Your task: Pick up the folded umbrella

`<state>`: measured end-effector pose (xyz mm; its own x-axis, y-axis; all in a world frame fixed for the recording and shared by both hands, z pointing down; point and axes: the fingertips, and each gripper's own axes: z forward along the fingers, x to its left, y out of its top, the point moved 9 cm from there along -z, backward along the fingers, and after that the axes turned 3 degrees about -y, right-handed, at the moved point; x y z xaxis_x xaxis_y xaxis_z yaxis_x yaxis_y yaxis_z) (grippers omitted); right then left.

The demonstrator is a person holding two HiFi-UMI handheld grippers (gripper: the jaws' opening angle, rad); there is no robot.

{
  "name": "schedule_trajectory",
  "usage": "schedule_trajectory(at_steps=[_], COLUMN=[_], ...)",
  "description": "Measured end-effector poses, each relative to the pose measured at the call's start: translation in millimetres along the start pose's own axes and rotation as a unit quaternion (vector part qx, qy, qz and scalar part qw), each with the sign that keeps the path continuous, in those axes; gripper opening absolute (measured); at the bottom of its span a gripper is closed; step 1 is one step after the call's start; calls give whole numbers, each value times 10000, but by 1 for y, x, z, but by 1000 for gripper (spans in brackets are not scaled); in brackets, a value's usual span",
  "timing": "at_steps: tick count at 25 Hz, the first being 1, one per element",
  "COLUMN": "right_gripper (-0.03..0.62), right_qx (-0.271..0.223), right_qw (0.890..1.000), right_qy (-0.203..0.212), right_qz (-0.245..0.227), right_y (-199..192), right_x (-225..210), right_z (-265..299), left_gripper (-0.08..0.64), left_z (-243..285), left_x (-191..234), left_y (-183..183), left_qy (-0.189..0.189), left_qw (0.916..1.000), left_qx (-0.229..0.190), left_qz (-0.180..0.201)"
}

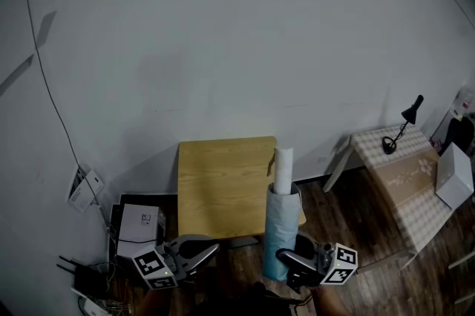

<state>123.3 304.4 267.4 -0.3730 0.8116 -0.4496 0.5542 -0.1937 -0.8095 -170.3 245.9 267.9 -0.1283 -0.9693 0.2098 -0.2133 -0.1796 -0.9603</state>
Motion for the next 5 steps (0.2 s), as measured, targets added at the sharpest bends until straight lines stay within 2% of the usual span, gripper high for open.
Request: schedule_trajectory(at_steps=[5], right_gripper=[244], right_qx=[1], right_qw=[10000], right_qy=[-55], right_qz=[-33], right_y=[3], right_x=[1], right_z=[12], left_gripper=[9], left_z=[2], left_x=[13], left_y=[13], left_qy=[-177], left_qw=[9998], left_qx=[-67], left_qz=[18])
